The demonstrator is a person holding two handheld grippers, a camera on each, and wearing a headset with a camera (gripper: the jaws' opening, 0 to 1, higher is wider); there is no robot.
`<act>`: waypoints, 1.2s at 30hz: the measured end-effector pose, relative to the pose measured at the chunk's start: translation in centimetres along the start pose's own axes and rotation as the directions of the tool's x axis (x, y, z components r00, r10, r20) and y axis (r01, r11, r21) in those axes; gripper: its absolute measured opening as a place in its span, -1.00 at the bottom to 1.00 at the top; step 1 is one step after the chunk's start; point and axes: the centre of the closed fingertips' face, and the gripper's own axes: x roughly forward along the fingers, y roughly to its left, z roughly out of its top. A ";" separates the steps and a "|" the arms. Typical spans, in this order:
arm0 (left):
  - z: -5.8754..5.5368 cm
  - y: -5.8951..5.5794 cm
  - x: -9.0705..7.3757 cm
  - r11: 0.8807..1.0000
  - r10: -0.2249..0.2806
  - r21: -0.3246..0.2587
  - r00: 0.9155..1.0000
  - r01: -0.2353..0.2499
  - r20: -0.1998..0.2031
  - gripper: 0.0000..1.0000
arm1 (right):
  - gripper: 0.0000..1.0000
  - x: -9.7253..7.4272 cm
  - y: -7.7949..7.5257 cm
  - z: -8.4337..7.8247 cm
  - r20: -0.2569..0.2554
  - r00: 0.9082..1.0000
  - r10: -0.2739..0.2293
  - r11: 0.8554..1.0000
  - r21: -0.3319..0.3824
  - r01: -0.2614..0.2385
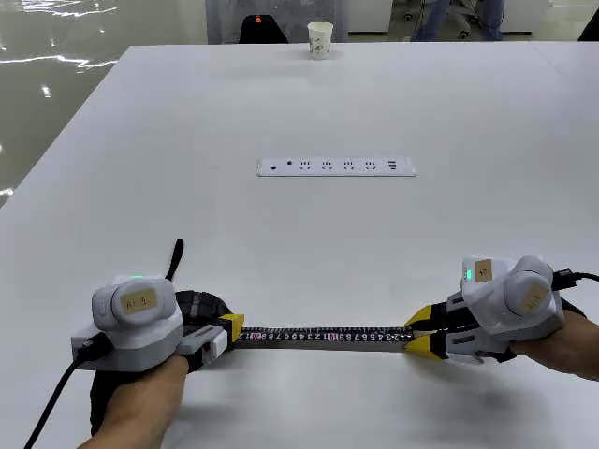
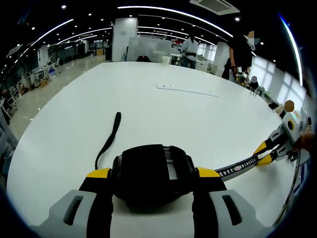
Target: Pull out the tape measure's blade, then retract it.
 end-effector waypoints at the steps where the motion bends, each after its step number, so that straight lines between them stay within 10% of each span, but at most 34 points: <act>1: 0.0 0.0 0.0 1.000 0.000 0.002 1.000 0.000 -0.002 0.19 | -0.83 0.0 0.0 0.0 0.000 1.000 0.000 1.000 0.002 0.000; 36: -0.1 -0.1 -0.1 1.000 -0.023 0.014 0.999 0.023 -0.023 0.15 | -0.82 0.9 0.3 1.0 0.001 1.000 0.006 1.000 0.000 -0.006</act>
